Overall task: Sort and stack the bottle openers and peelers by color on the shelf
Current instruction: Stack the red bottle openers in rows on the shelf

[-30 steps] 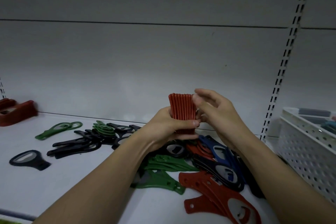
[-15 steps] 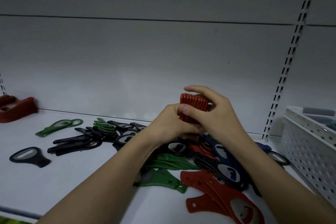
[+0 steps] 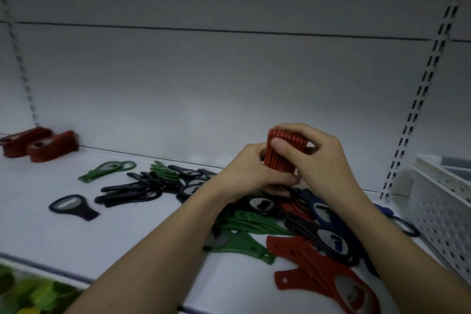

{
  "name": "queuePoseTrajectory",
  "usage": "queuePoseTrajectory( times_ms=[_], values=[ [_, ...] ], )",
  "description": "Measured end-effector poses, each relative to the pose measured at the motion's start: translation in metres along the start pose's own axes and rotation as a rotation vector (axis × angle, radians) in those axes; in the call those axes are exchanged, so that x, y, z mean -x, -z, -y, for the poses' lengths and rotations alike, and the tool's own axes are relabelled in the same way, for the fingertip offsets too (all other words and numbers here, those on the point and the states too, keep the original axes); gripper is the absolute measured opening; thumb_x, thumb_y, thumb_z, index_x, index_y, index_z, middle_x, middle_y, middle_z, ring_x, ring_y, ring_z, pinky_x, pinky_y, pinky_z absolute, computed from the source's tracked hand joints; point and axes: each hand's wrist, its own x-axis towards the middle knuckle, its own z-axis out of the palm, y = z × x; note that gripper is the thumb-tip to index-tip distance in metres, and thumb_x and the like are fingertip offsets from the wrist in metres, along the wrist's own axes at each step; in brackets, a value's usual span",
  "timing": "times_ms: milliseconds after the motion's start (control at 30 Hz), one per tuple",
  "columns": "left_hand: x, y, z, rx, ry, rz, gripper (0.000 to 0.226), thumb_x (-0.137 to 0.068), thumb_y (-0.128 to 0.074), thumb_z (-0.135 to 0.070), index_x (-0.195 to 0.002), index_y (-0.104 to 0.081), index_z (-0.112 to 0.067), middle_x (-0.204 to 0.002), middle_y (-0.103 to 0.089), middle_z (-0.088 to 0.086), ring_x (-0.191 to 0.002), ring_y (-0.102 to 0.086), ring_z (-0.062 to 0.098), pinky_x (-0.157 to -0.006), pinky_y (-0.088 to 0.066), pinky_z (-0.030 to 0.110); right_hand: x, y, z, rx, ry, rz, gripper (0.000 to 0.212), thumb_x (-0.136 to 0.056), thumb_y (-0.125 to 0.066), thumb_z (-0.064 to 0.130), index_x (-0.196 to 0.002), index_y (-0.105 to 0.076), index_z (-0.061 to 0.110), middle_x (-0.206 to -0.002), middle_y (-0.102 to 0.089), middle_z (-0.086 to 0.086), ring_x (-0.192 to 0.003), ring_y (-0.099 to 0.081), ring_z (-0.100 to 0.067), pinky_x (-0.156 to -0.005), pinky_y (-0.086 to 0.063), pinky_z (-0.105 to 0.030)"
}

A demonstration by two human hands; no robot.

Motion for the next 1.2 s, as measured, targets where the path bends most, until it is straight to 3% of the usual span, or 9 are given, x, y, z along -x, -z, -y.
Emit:
queuePoseTrajectory(
  times_ms=[100, 267, 400, 567, 667, 800, 900, 1033, 1200],
  values=[
    [0.01, 0.014, -0.005, 0.016, 0.025, -0.081, 0.038, -0.078, -0.08, -0.002, -0.113, -0.064, -0.002, -0.111, -0.07, 0.019, -0.093, -0.072, 0.028, -0.076, -0.062, 0.039, 0.0, 0.002, 0.01, -0.068, -0.031, -0.006, 0.026, -0.095, -0.055, 0.037, -0.12, -0.062, 0.031, -0.105, -0.065, 0.012, -0.056, -0.06, -0.016, -0.051, -0.055, -0.032],
    [0.055, 0.087, -0.024, -0.063, 0.076, -0.28, 0.037, -0.075, -0.082, -0.002, -0.108, -0.065, 0.0, -0.107, -0.071, 0.019, -0.085, -0.071, 0.024, -0.071, -0.062, 0.034, 0.001, -0.011, 0.011, 0.075, -0.107, 0.057, 0.014, -0.099, -0.05, 0.036, -0.108, -0.06, 0.034, -0.108, -0.063, 0.003, -0.073, -0.063, -0.014, -0.06, -0.056, -0.034],
    [0.107, 0.174, -0.038, -0.226, 0.189, -0.479, 0.029, -0.072, -0.084, 0.0, -0.093, -0.064, -0.003, -0.079, -0.065, 0.011, -0.066, -0.067, 0.022, -0.061, -0.062, 0.034, 0.002, -0.076, 0.041, 0.26, -0.054, 0.355, 0.006, -0.094, -0.06, 0.032, -0.092, -0.064, 0.029, -0.098, -0.064, 0.01, -0.084, -0.06, -0.013, -0.068, -0.048, -0.015],
    [0.162, 0.263, -0.044, -0.4, 0.382, -0.665, 0.033, -0.07, -0.087, -0.005, -0.091, -0.062, -0.007, -0.086, -0.066, 0.014, -0.072, -0.069, 0.023, -0.055, -0.061, 0.034, 0.022, -0.217, 0.08, 0.517, 0.168, 0.798, 0.054, -0.085, -0.054, 0.065, -0.128, -0.052, 0.034, -0.132, -0.048, 0.007, -0.122, -0.043, -0.012, -0.104, -0.039, -0.036],
    [0.182, 0.3, -0.042, -0.563, 0.525, -0.665, 0.036, -0.07, -0.087, -0.007, -0.091, -0.059, -0.008, -0.091, -0.063, 0.014, -0.078, -0.066, 0.024, -0.059, -0.062, 0.039, 0.02, -0.291, 0.085, 0.623, 0.206, 0.885, 0.076, -0.084, -0.043, 0.072, -0.148, -0.031, 0.035, -0.159, -0.021, 0.005, -0.145, -0.019, -0.02, -0.114, -0.025, -0.053],
    [0.183, 0.328, -0.034, -0.679, 0.701, -0.644, 0.049, -0.071, -0.087, -0.007, -0.106, -0.053, -0.006, -0.096, -0.057, 0.013, -0.083, -0.065, 0.029, -0.057, -0.061, 0.041, -0.007, -0.347, 0.067, 0.792, 0.131, 0.974, 0.077, -0.091, -0.031, 0.072, -0.156, -0.014, 0.034, -0.165, 0.002, 0.005, -0.151, 0.005, -0.027, -0.118, -0.004, -0.06],
    [0.163, 0.337, -0.03, -0.71, 0.774, -0.603, 0.059, -0.07, -0.087, -0.006, -0.117, -0.051, -0.001, -0.109, -0.054, 0.018, -0.093, -0.066, 0.037, -0.055, -0.061, 0.042, -0.018, -0.357, 0.048, 0.773, 0.038, 0.946, 0.066, -0.098, -0.026, 0.061, -0.155, -0.019, 0.031, -0.165, -0.008, 0.002, -0.15, -0.006, -0.029, -0.119, -0.01, -0.053],
    [0.121, 0.345, -0.023, -0.785, 0.878, -0.548, 0.049, -0.075, -0.085, -0.009, -0.105, -0.047, -0.004, -0.118, -0.059, 0.025, -0.092, -0.07, 0.041, -0.078, -0.06, 0.048, -0.025, -0.348, 0.03, 0.886, 0.079, 0.929, 0.053, -0.102, -0.033, 0.04, -0.152, -0.028, 0.023, -0.158, -0.025, 0.001, -0.143, -0.022, -0.034, -0.113, -0.026, -0.049],
    [0.082, 0.353, -0.008, -0.871, 1.041, -0.48, 0.056, -0.089, -0.071, -0.011, -0.137, -0.046, 0.002, -0.121, -0.064, 0.02, -0.11, -0.067, 0.032, -0.096, -0.053, 0.038, -0.021, -0.335, 0.038, 0.898, 0.032, 0.883, 0.051, -0.1, -0.039, 0.029, -0.15, -0.029, 0.025, -0.153, -0.031, -0.002, -0.138, -0.027, -0.032, -0.109, -0.03, -0.046]
  ],
)
